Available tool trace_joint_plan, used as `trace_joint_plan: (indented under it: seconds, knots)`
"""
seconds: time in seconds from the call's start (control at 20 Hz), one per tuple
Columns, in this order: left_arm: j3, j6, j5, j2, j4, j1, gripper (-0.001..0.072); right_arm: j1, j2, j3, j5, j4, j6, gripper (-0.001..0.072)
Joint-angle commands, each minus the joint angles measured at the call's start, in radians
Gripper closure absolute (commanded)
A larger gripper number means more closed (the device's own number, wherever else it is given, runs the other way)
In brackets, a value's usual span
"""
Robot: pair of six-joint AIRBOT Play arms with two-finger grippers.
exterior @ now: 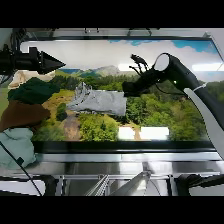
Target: Fold the shirts.
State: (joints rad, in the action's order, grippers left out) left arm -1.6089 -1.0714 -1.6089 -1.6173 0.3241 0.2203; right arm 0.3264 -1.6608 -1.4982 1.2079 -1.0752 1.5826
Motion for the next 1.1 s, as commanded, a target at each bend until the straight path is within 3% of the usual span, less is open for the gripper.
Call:
trace_joint_plan:
  seconds: [0.0, 0.1, 0.2, 0.4, 0.65, 0.85, 1.05]
  knots:
    - [0.000, 0.002, -0.014, 0.001, -0.011, -0.034, 0.0702, -0.074, -0.011, 0.117, -0.045, -0.083, 0.145, 0.0160]
    - [0.000, 0.006, -0.011, 0.001, -0.011, -0.058, 0.0702, -0.084, -0.062, 0.117, -0.092, -0.017, 0.130, 0.0081]
    - [0.000, 0.009, -0.011, -0.001, -0.010, -0.073, 0.0702, -0.084, -0.114, 0.117, -0.152, 0.100, 0.071, 0.0079]
    - [0.000, 0.017, -0.013, -0.012, -0.009, -0.074, 0.0702, -0.080, -0.225, 0.117, -0.198, 0.450, -0.151, 0.0081]
    - [0.000, 0.027, -0.015, -0.011, -0.003, -0.060, 0.0703, -0.069, -0.324, 0.116, -0.216, 0.718, -0.299, 0.0117]
    - [0.000, 0.027, -0.032, -0.011, -0.003, -0.060, 0.0702, -0.074, -0.338, 0.110, -0.171, 0.854, -0.447, 0.0697]
    - [0.000, 0.026, -0.051, -0.011, -0.003, -0.060, 0.0702, -0.124, -0.246, 0.106, -0.042, 0.864, -0.484, 0.0699]
